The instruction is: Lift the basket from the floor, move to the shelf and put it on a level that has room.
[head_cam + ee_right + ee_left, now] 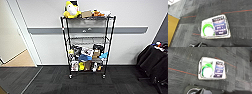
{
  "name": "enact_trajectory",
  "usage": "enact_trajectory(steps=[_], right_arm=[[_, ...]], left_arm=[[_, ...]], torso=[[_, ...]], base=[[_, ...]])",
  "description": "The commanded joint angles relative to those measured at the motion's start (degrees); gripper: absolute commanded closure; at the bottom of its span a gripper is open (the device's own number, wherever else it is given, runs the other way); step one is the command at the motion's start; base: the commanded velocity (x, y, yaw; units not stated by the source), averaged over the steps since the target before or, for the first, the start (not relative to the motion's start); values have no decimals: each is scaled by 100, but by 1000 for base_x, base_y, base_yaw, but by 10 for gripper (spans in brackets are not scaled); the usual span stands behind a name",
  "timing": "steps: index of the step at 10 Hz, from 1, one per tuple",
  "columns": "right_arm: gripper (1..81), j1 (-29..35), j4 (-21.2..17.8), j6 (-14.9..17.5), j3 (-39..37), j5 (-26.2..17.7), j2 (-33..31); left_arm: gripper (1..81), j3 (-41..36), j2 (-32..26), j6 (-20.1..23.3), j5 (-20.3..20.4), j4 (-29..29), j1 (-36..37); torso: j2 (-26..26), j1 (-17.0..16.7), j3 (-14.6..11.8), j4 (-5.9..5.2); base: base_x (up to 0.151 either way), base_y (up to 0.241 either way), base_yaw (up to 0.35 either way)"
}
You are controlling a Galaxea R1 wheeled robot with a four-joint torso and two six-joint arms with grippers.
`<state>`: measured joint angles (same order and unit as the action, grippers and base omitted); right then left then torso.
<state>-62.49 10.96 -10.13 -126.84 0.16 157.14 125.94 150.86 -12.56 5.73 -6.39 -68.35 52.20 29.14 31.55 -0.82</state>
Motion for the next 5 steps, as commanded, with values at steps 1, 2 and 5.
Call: enact_trajectory(steps=[1, 2, 5], right_arm=[[10, 724, -68, -6, 196, -270, -119], [10, 759, -68, -6, 214, -315, -110], [10, 803, -68, -6, 214, -341, -101]], left_arm=[[10, 71, -161, -36, -213, -293, 476], [10, 124, -143, -36, -221, -302, 476], [10, 194, -91, -36, -221, -302, 476]], torso=[[553, 357, 518, 0], [755, 486, 706, 0], [1334, 857, 1251, -129]], base=[[0, 0, 0], [0, 0, 0], [0, 0, 0]])
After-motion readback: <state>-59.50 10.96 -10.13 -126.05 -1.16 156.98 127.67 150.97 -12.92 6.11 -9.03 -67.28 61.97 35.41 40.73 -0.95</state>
